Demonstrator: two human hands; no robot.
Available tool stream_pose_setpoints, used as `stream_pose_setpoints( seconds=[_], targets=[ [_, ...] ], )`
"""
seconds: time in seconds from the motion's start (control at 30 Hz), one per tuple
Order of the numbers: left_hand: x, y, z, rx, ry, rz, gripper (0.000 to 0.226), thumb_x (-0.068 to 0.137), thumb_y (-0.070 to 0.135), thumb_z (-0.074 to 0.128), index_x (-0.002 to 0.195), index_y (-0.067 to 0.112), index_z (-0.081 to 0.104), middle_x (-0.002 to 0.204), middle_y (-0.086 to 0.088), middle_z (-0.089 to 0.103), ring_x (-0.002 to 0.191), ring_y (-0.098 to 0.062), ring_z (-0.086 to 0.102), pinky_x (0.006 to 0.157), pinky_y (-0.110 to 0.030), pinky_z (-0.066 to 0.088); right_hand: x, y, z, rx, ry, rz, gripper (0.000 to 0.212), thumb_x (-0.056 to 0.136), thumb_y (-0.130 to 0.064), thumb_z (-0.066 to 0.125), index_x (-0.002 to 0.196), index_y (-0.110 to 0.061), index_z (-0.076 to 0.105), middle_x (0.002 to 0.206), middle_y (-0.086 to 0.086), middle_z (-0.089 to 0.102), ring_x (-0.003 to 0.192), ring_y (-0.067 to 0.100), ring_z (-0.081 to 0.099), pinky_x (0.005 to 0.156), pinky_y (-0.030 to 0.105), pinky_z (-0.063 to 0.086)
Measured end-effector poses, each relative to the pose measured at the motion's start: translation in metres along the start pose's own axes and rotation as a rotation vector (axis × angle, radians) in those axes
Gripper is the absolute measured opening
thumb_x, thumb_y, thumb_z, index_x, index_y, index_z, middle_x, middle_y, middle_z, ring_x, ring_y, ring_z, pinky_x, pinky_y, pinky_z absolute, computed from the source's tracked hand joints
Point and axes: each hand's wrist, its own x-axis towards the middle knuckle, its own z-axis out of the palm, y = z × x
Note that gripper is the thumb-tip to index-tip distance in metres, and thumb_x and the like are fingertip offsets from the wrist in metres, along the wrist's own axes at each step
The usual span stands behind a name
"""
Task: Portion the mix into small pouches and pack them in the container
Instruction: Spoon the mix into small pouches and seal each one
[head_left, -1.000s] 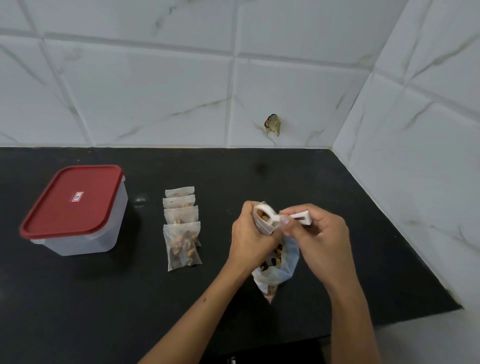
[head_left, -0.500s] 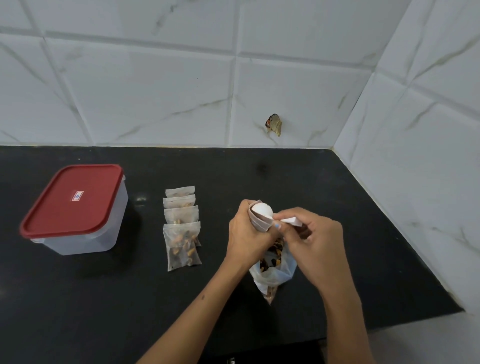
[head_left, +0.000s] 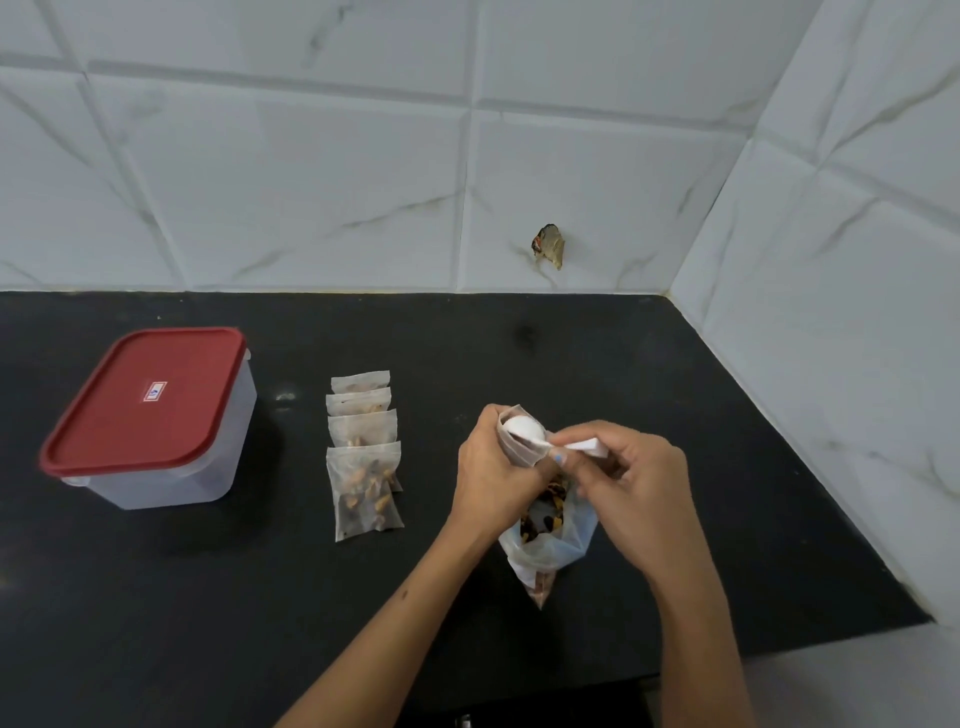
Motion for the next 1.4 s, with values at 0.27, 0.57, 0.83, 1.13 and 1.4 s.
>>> stream_pose_setpoints(
  seconds=[0.27, 0.57, 0.83, 1.13, 1.4],
  targets=[
    [0.002, -0.001, 0.003, 0.074, 0.011, -0.017, 0.040, 0.072, 0.016, 0.079, 0.104, 0.021, 0.055, 0.089, 0.009, 0.062, 0.080, 0.001, 0.060, 0.064, -0.008, 0.044, 0.004, -0.006, 0.006, 0.497, 0.240, 0.341, 0.012, 0.085, -0.007, 0.067, 0.084, -0.018, 0.072, 0.065, -0.003, 0.070, 0.053, 0.004, 0.062, 0.051, 0.014, 0.050],
    [-0.001, -0.006, -0.008, 0.121, 0.067, -0.046, 0.041, 0.073, 0.021, 0.079, 0.107, 0.019, 0.055, 0.093, 0.008, 0.061, 0.085, -0.002, 0.059, 0.065, -0.006, 0.045, 0.003, 0.000, -0.001, 0.935, 0.314, 0.577, 0.008, 0.088, -0.006, 0.063, 0.089, -0.010, 0.070, 0.071, 0.003, 0.072, 0.062, 0.008, 0.067, 0.063, 0.023, 0.057],
    [-0.031, -0.030, -0.015, 0.027, 0.193, -0.345, 0.036, 0.070, 0.028, 0.083, 0.093, 0.018, 0.057, 0.088, 0.003, 0.062, 0.080, -0.009, 0.061, 0.063, -0.019, 0.046, -0.005, 0.040, -0.010, 0.227, 0.077, 0.491, 0.010, 0.089, -0.009, 0.063, 0.092, -0.016, 0.070, 0.085, 0.005, 0.072, 0.075, 0.012, 0.070, 0.072, 0.029, 0.058],
    [-0.053, -0.046, 0.005, -0.134, 0.080, -0.669, 0.057, 0.067, 0.022, 0.083, 0.113, 0.019, 0.050, 0.104, -0.004, 0.064, 0.094, -0.018, 0.066, 0.083, -0.043, 0.058, -0.007, 0.036, 0.009, -0.330, -0.381, 0.273, 0.021, 0.090, -0.019, 0.062, 0.080, -0.037, 0.062, 0.102, 0.003, 0.059, 0.093, 0.014, 0.059, 0.078, 0.030, 0.054],
    [-0.058, -0.052, 0.010, -0.341, 0.136, -0.756, 0.055, 0.067, 0.004, 0.076, 0.116, 0.015, 0.053, 0.104, -0.014, 0.068, 0.089, -0.027, 0.071, 0.075, -0.048, 0.060, -0.001, 0.027, 0.010, -0.467, -0.459, 0.340, 0.013, 0.090, -0.011, 0.062, 0.091, -0.021, 0.070, 0.105, 0.006, 0.059, 0.092, 0.018, 0.061, 0.074, 0.028, 0.052]
  ],
)
